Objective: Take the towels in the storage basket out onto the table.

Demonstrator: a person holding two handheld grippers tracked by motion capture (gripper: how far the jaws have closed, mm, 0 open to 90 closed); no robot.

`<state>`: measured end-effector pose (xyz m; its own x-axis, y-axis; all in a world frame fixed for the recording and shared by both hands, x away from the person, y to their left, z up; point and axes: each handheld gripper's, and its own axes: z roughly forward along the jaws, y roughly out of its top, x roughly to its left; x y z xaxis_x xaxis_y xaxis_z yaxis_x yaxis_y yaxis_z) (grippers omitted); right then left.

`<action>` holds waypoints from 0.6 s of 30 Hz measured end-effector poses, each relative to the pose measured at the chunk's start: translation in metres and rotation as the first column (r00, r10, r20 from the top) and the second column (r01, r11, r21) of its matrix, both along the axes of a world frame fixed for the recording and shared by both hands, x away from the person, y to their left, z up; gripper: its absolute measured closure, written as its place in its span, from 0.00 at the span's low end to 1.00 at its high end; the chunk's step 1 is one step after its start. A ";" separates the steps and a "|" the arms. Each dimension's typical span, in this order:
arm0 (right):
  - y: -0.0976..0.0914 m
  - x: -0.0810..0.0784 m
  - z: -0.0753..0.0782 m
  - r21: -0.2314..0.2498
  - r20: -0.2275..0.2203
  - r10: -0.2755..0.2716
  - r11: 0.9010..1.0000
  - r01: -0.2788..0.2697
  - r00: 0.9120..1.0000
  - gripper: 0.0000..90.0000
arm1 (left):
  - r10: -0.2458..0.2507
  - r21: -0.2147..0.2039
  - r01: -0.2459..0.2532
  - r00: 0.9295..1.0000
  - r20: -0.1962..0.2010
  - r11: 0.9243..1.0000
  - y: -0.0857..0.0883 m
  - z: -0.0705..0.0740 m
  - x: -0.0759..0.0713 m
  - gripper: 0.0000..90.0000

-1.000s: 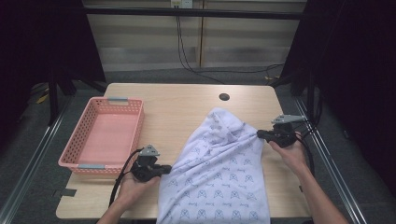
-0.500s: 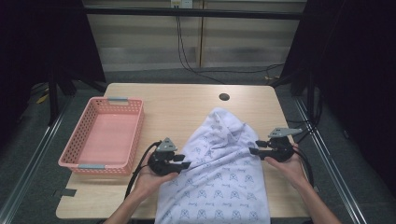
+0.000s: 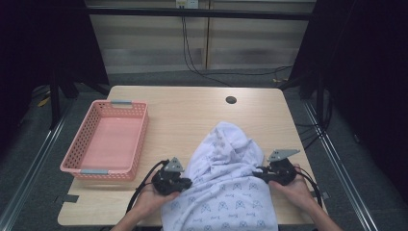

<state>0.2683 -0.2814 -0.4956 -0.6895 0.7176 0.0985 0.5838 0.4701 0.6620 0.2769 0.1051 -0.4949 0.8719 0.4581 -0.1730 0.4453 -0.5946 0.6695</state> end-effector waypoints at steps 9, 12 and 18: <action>0.011 -0.056 0.005 0.033 -0.068 0.154 0.988 -0.152 0.986 0.79 | -0.127 -0.057 0.120 0.982 -0.143 0.991 0.021 0.003 -0.067 0.87; 0.007 -0.059 0.009 0.061 -0.057 0.152 0.987 -0.148 0.987 0.67 | -0.111 -0.064 0.106 0.990 -0.090 0.992 0.014 0.008 -0.052 0.77; -0.008 -0.028 0.025 0.110 0.040 0.014 0.994 -0.018 0.999 0.65 | -0.036 -0.056 0.036 0.999 0.007 0.998 -0.018 0.007 -0.002 0.77</action>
